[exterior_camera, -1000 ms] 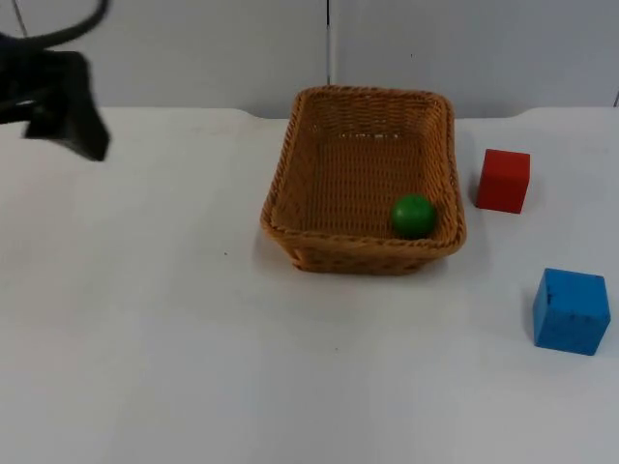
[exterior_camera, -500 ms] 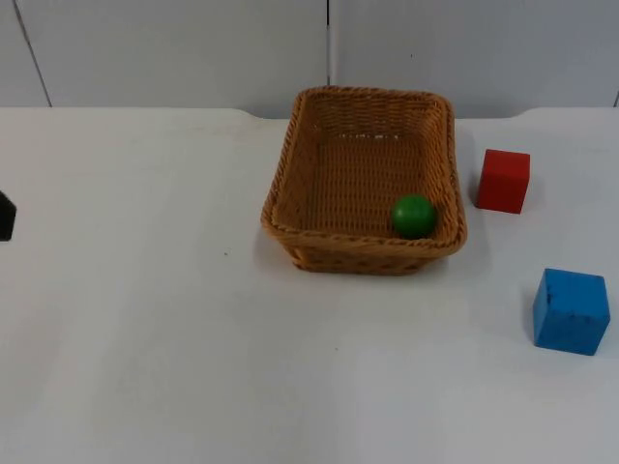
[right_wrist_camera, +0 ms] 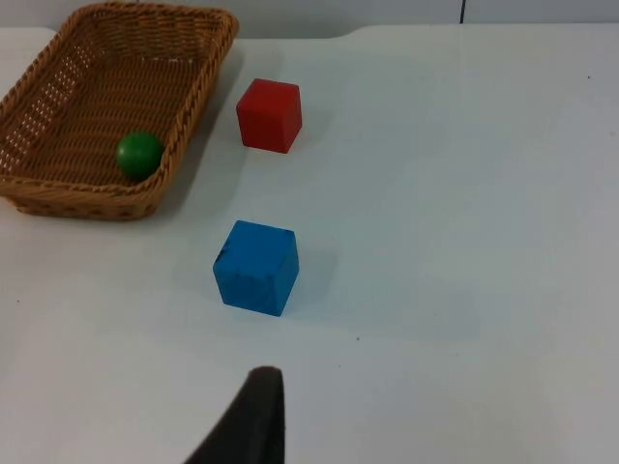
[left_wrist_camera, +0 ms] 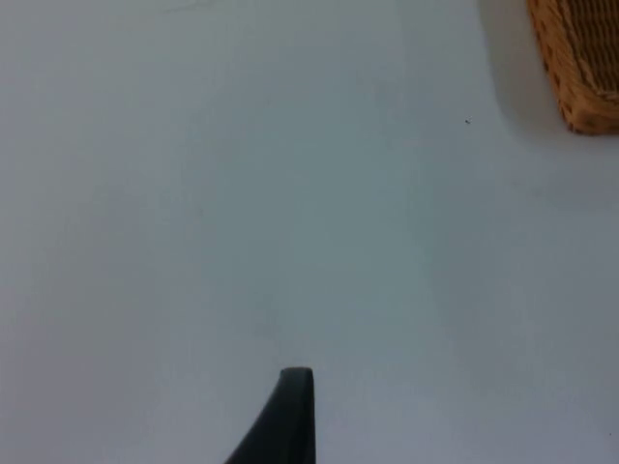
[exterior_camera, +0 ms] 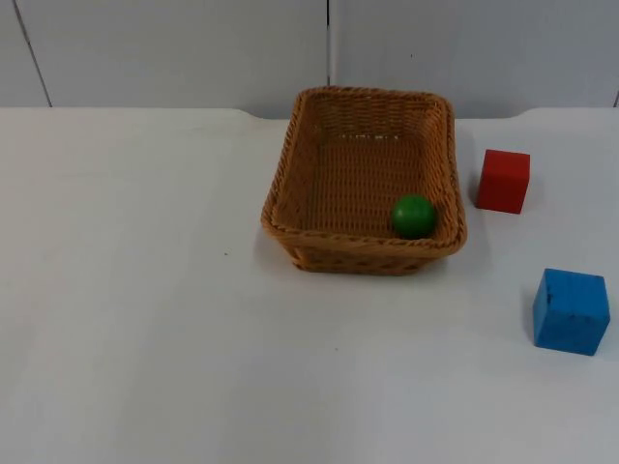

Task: Place all geometric objects except the red cube into the basket.

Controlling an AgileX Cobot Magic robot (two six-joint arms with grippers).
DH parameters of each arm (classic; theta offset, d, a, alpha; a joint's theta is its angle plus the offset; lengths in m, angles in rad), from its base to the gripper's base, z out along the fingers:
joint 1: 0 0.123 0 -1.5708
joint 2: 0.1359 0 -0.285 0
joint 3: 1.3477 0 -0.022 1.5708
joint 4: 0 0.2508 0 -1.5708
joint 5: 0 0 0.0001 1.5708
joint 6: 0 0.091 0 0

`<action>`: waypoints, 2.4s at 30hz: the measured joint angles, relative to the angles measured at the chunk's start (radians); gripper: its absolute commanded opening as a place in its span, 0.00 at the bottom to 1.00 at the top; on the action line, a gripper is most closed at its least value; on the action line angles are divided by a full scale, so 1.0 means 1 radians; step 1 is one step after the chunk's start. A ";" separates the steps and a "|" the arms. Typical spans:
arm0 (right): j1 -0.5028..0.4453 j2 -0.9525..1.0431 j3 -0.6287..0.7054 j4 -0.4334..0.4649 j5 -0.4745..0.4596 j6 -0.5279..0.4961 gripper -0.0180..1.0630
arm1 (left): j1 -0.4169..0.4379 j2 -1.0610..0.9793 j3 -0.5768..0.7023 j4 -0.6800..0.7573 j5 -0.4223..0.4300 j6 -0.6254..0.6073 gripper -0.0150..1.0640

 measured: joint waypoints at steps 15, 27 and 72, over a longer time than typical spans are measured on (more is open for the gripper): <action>0.000 0.441 -0.124 0.088 -0.042 -0.007 0.95 | 0.000 -0.004 0.000 0.004 -0.002 0.000 0.87; 0.000 1.197 -0.307 0.199 -0.112 -0.021 0.95 | 0.000 -0.004 0.000 0.004 -0.004 0.000 0.87; 0.327 1.606 -0.356 -0.170 -0.747 0.474 0.01 | 0.000 -0.004 0.001 0.000 -0.002 0.002 0.87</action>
